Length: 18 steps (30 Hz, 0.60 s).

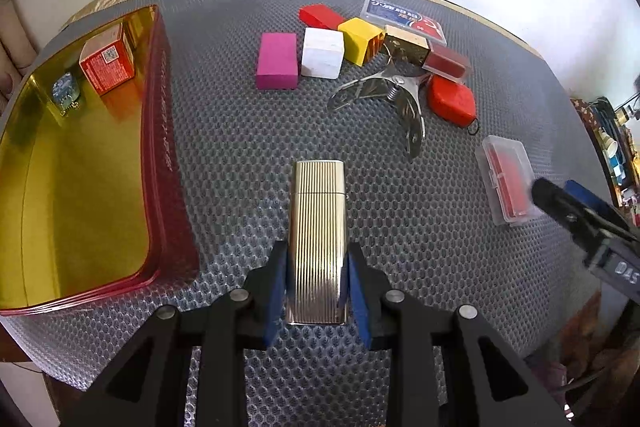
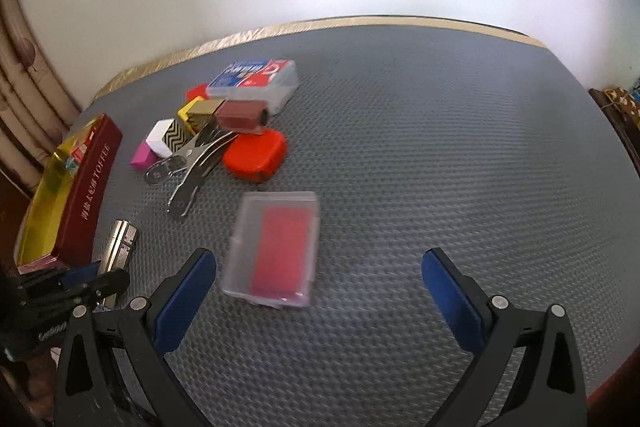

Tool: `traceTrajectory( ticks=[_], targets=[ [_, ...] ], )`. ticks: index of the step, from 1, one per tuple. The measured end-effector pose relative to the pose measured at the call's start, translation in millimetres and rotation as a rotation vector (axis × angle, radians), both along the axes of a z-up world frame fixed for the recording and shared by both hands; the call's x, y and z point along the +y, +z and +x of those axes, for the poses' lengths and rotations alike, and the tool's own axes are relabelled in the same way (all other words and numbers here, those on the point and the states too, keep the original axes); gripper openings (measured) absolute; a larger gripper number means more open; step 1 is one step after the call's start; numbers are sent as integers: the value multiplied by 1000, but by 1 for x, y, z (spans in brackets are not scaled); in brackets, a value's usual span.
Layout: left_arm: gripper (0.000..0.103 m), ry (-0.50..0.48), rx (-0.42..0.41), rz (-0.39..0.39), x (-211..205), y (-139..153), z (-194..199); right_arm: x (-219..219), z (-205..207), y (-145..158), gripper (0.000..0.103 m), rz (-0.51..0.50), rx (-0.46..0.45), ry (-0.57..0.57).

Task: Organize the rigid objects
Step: 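Carry the gold lighter with the left gripper while the right gripper grasps the clear red box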

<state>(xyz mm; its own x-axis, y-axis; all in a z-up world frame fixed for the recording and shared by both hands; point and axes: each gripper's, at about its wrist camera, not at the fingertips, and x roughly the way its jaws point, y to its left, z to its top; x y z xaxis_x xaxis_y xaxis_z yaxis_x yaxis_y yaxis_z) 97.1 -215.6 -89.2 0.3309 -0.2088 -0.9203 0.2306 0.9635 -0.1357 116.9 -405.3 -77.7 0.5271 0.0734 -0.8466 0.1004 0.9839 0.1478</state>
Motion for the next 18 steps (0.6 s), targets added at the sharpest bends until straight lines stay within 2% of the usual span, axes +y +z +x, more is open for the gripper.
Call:
traceTrajectory(
  ticks=[5,6,7,9,10,11,15,18],
  targets=[
    [30,3,14,-20,10,-1,7,13,15,-13,99,-16,53,18],
    [30,3,14,-19,11,-1,6,14,18,-16,94,-23,65,16],
    [30,3,13,-18,13,1,8,13,19,-18,84,-23,76,17],
    [30,-3,6,-6,7,0,10,15,24,-23,75,-30,91,17],
    [30,-6,2,-2,6,0,10,17,24,-22,60,-58,81,22],
    [30,-7,-1,1,6,0,11,19,24,-22,51,-81,82,26],
    [29,-23,-23,26,-1,-1,12,17,21,-23,50,-91,72,41],
    [29,-42,-10,6,-4,3,9,13,13,-21,50,-75,63,39]
  ],
)
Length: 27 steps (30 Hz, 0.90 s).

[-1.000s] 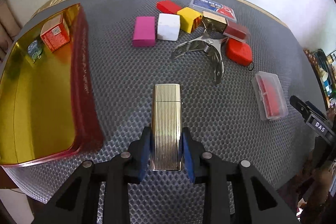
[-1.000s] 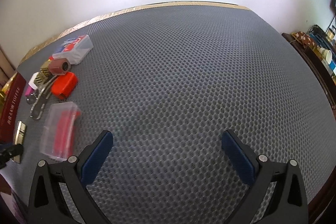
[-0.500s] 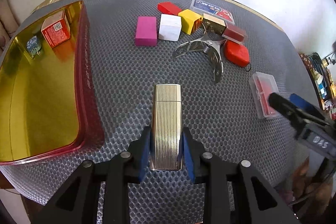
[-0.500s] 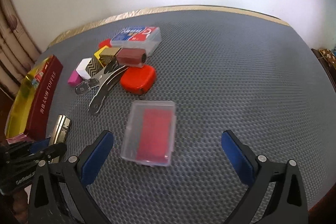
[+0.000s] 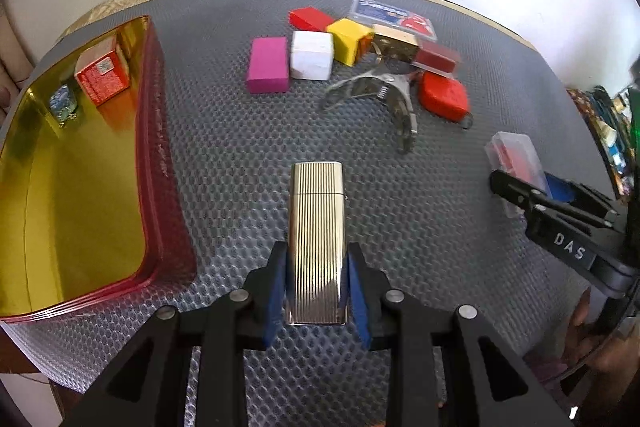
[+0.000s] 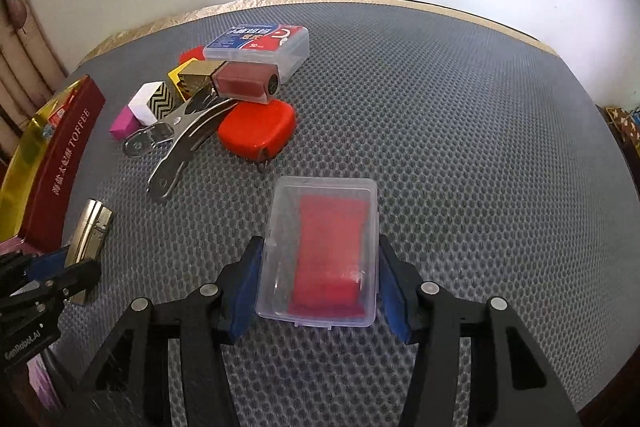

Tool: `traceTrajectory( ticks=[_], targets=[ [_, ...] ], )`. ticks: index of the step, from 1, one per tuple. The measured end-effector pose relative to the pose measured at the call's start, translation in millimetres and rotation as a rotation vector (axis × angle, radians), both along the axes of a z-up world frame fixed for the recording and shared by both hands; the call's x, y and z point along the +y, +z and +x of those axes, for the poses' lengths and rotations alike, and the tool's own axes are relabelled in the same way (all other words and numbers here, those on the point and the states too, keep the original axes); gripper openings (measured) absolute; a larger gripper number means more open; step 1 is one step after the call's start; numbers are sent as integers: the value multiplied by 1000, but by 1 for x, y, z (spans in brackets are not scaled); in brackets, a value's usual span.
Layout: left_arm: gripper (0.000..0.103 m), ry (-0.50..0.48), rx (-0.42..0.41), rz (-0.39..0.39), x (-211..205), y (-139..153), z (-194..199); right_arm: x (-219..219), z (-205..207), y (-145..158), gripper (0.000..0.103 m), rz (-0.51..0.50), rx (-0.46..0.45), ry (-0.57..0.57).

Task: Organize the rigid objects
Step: 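Carry the gold lighter with the left gripper while the right gripper grasps the clear red box, then lower the gold lighter into the tin and open the left gripper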

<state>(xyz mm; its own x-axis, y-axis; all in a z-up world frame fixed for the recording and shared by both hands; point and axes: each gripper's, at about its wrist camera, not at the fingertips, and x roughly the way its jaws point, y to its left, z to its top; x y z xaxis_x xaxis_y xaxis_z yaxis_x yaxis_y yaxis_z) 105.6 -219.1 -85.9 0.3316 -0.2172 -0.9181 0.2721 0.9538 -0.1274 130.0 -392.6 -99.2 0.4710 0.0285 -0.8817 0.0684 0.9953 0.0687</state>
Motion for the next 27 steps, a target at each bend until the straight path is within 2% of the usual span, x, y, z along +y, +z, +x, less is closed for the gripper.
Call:
traceTrajectory(
  ticks=[5,8,11,14,15,21,24,27],
  targets=[
    [29,7,-34,-34,7,29,-7,-8,-14,5,50,36,-20,-12],
    [29,41,-67,-59,29,57,-9,-14,-18,7,50,52,-26,-24],
    [29,87,-95,-50,51,78,-7,-18,-17,7,50,70,-25,-34],
    [29,155,-133,3,87,89,6,-20,-18,8,50,84,-25,-39],
    [29,197,-145,48,103,90,14,-20,-18,8,50,83,-27,-38],
    [29,308,-109,155,162,63,63,-22,-17,8,50,84,-23,-36],
    [29,339,-72,175,181,46,84,-24,-15,9,50,84,-21,-35],
    [29,342,-103,200,186,43,94,-25,-15,9,51,79,-22,-36]
  ],
)
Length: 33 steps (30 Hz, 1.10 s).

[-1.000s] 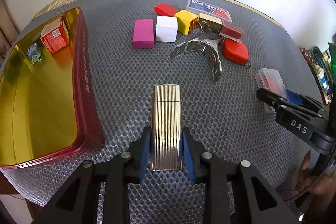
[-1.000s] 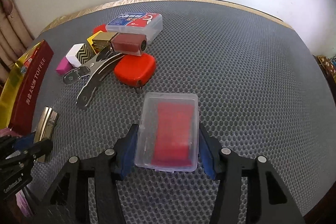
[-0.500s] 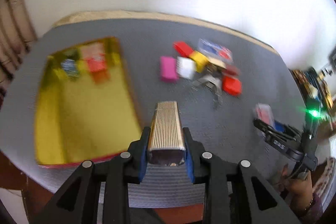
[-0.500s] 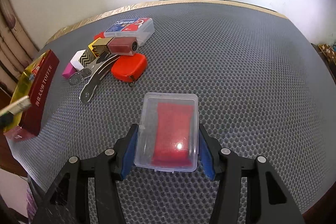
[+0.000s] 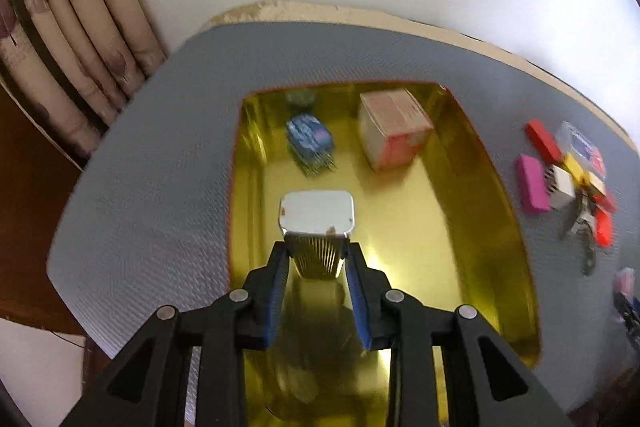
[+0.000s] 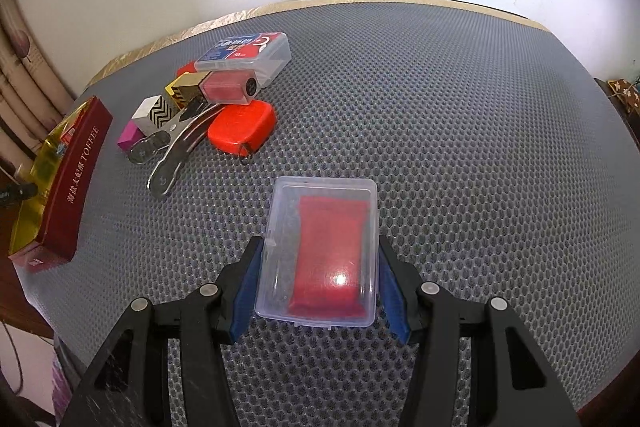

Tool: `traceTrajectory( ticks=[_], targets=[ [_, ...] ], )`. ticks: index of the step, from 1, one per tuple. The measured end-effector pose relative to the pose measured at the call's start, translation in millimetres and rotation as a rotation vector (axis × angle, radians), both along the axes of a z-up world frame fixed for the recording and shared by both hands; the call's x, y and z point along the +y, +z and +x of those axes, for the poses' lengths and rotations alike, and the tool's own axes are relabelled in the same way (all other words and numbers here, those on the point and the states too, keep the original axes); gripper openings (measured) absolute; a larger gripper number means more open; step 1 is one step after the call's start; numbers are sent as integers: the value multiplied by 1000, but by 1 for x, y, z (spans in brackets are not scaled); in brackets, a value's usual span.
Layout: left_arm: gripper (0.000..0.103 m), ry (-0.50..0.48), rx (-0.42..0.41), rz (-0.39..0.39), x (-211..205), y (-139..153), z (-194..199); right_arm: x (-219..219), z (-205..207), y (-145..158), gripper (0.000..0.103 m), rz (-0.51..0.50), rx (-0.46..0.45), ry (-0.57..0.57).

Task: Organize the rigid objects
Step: 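Lower the gold lighter into the tin and open the left gripper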

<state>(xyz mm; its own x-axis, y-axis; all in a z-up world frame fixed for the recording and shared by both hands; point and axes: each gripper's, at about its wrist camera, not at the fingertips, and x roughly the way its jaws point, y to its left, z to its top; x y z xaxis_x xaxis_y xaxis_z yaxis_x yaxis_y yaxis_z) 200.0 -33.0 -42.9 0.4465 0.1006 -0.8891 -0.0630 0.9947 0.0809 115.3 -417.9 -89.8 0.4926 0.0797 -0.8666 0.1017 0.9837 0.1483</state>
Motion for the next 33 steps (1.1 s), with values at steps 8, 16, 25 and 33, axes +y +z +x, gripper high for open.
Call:
traceTrajectory(
  ticks=[8,16,25,33],
  targets=[
    [30,-26,-12,-12,6,-1,20,1,5,-1,51,-23,-4,11],
    [33,-38,6,-24,14,4,35,2,6,-1,51,-33,-6,18],
    [40,24,-123,38,21,46,26,3,6,-1,52,-38,-10,25],
    [40,76,-175,-67,31,56,-36,3,3,0,51,-38,-12,28]
  ],
)
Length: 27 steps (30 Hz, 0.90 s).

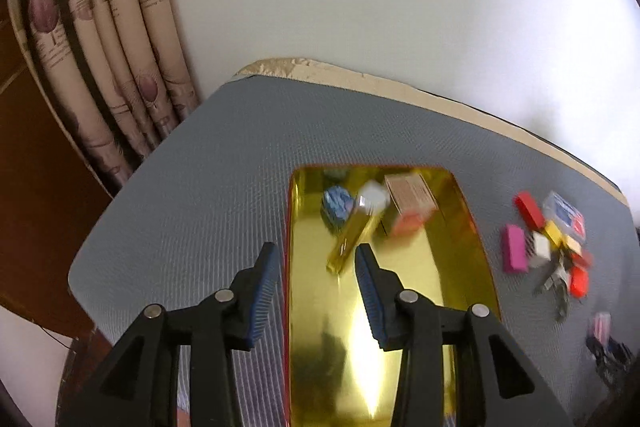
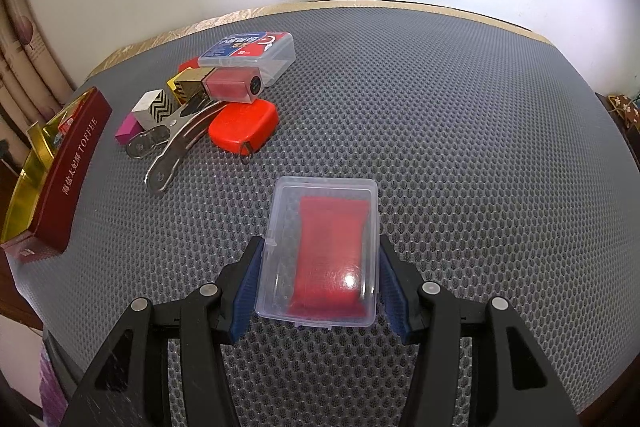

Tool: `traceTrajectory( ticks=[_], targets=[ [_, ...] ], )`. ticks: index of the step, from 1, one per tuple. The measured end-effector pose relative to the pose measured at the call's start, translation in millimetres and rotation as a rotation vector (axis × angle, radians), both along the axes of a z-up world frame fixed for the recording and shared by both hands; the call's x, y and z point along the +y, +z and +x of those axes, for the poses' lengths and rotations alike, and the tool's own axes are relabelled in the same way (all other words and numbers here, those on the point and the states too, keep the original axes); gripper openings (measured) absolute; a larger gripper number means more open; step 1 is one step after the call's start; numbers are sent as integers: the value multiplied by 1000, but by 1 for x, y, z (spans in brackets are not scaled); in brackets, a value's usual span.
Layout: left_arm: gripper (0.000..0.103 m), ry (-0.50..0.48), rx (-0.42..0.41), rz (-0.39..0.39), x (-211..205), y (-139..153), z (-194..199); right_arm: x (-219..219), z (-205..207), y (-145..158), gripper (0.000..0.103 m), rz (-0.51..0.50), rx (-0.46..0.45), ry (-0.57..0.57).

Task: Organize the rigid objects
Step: 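Lower the gold lighter into the tin and open the left gripper, then lower the clear red box into the tin and open the right gripper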

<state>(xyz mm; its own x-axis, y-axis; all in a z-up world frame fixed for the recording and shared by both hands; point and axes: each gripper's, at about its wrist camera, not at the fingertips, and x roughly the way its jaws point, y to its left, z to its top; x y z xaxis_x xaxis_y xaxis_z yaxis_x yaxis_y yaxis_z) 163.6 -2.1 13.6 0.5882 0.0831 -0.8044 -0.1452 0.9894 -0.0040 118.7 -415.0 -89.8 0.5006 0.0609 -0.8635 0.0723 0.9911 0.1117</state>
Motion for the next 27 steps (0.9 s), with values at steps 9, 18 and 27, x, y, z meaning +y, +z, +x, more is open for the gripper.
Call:
traceTrajectory(
  ticks=[9,18,27],
  targets=[
    [41,-32,20,-46,-18,-15,-78,7,-1,22,51,16,-25,21],
    [41,-94,18,3,-34,-22,-105,76,7,97,51,70,-131,187],
    [41,-22,-23,-59,-14,-13,-112,176,43,112,51,197,-82,350]
  ],
)
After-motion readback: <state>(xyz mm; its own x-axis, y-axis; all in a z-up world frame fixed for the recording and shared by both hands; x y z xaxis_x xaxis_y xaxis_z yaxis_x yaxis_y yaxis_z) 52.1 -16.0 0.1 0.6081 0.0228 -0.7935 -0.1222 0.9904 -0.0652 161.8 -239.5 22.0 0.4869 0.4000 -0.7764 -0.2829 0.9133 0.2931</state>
